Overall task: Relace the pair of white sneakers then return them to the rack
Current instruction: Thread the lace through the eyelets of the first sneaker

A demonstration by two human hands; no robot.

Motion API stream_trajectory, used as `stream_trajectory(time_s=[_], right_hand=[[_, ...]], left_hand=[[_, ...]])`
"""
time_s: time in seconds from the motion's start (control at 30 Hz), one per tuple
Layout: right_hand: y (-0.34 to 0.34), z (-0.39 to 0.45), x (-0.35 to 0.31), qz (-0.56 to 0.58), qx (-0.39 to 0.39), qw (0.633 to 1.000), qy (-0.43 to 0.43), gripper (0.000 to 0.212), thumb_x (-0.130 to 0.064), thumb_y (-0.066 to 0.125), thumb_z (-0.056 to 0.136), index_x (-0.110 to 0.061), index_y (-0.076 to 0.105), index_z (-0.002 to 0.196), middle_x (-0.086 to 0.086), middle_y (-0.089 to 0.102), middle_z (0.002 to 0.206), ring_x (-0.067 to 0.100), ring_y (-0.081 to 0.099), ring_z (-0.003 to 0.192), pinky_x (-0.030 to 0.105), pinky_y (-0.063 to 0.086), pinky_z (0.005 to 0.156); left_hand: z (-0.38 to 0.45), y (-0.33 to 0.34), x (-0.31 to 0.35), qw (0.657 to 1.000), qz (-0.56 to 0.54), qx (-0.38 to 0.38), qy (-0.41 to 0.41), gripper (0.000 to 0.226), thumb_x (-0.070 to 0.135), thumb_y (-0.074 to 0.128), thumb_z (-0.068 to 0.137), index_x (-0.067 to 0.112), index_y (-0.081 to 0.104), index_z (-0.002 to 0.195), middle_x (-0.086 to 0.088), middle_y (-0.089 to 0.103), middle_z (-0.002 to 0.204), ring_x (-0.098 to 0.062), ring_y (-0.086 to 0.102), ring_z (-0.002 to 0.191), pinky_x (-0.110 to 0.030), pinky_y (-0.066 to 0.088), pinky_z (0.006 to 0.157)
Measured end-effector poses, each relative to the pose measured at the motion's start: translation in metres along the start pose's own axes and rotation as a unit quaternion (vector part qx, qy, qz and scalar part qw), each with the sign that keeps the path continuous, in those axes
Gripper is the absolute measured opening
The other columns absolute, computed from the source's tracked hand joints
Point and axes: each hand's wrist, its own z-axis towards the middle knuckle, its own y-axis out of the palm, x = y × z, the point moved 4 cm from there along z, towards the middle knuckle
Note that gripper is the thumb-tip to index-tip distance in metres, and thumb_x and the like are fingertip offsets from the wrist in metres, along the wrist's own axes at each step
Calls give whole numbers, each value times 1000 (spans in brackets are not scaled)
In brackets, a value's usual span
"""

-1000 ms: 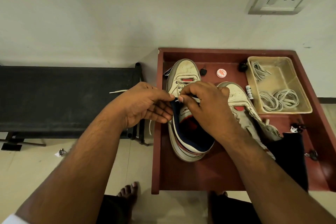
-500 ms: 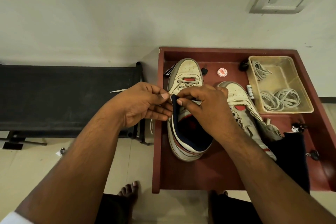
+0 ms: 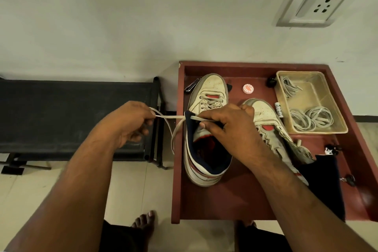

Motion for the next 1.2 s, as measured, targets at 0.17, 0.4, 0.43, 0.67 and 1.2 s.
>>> stream_trajectory(time_s=[0.17,0.4,0.43,0.67,1.2], right_hand=[[0,-1,1,0,12,1000,2,20,-36,66,89,-40,71,109,-20,71,104,8,53,106,32,14,94],[1,-2,4,-12,25,1000,1,22,-36,68,88,-39,70,110,-19,71,103,9,54,105,38,17,100],[1,-2,4,-17,25,1000,0,23,-36,68,88,-40,70,111,-19,71,102,9,54,104,38,17,99],[1,-2,3,-22,15,1000,-3,22,-36,69,87,-36,71,110,-17,71,105,12,54,107,33,14,95],[1,-1,5,-16,14,1000,4,21,-36,70,86,-37,71,107,-18,70,104,11,54,106,31,13,96]], left_hand=[[9,-12,0,957,263,114,37,16,15,51,99,8,64,104,-11,61,94,-24,58,78,-33,46,64],[-22,40,38,968,36,-145,203,18,4,64,90,13,69,104,-8,72,89,-14,63,68,-24,52,58],[-23,42,38,965,39,-156,206,16,4,66,89,11,71,103,-11,73,87,-16,64,68,-24,54,60],[2,-31,13,962,79,234,117,9,14,67,91,20,70,86,-2,69,87,-20,66,81,-29,50,68],[0,-20,23,983,56,65,164,3,6,71,85,7,74,85,-5,69,63,-10,62,52,-19,53,50]])
